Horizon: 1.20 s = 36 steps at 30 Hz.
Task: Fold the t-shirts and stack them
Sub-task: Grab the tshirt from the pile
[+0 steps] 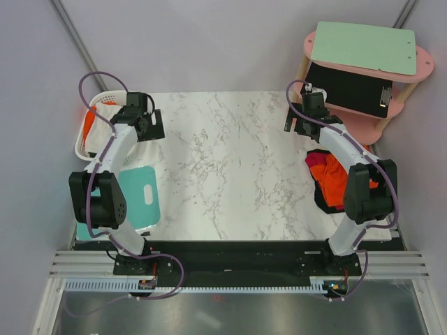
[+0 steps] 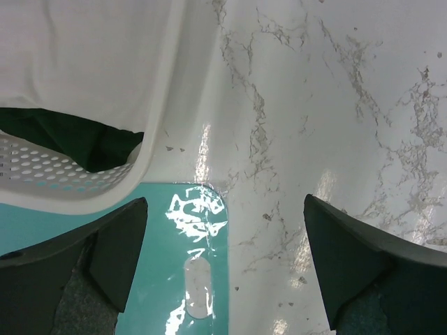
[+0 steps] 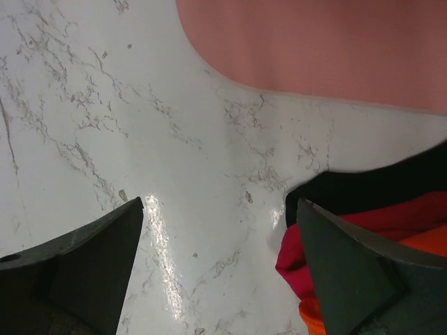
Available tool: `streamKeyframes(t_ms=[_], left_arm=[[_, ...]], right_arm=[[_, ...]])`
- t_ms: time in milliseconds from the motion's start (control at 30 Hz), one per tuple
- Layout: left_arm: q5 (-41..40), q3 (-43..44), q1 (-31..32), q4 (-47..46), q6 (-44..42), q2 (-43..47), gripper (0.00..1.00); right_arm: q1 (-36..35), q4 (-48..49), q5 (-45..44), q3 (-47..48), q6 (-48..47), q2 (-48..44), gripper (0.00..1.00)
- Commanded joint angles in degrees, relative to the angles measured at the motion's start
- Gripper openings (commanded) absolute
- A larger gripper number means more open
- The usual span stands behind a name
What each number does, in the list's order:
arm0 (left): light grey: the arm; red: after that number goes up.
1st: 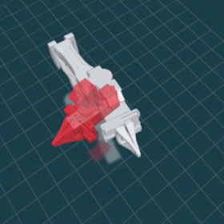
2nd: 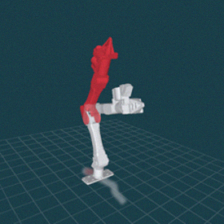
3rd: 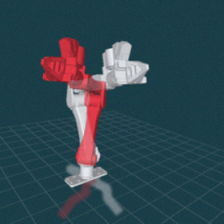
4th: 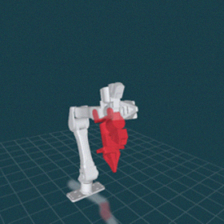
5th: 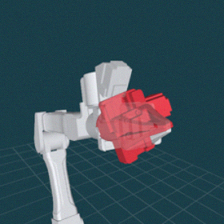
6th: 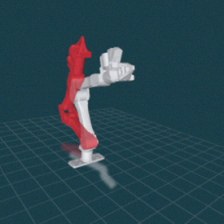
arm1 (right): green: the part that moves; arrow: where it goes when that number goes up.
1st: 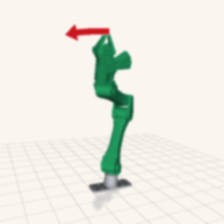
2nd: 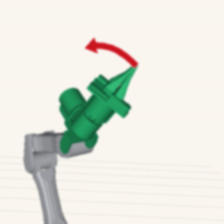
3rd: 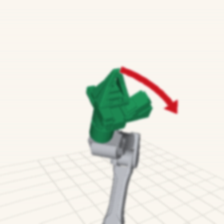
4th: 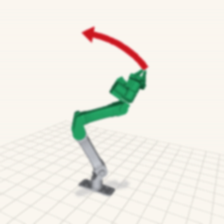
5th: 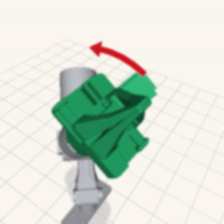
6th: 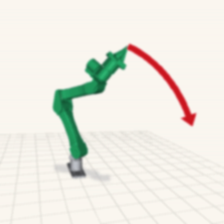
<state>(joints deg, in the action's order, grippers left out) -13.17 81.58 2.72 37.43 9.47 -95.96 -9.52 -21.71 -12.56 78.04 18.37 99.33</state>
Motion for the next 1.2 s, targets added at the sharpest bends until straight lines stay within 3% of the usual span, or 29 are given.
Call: streamKeyframes(t_ms=[0,167,433,633,833,1000,1167], left_arm=[[-5.28,1.30,0.18,0.19,3.01,2.27,1.00],[-11.08,0.78,0.27,0.19,2.04,3.94,1.00],[-10.29,1.91,-0.43,1.15,0.80,1.31,1.00],[-5.38,18.84,-6.76,8.78,5.63,-7.47,0.95],[-6.87,31.33,-11.33,14.15,8.36,-18.53,0.94],[0.76,33.38,-16.95,15.57,12.66,-24.53,0.86],[1.74,33.47,-19.68,15.92,13.11,-29.62,0.86]], right_arm=[[0.03,-1.93,-0.54,3.00,-2.29,1.22,0.98],[0.03,-0.96,1.04,2.47,-1.15,1.39,0.98],[0.11,-0.87,3.68,2.73,-1.50,1.31,0.98],[0.11,-0.52,6.57,2.29,-0.71,2.36,0.98],[0.03,1.06,10.53,0.89,0.52,3.50,0.98],[0.11,1.59,12.29,1.06,0.70,5.43,0.98],[0.03,1.68,14.13,1.24,0.79,6.40,0.98]])
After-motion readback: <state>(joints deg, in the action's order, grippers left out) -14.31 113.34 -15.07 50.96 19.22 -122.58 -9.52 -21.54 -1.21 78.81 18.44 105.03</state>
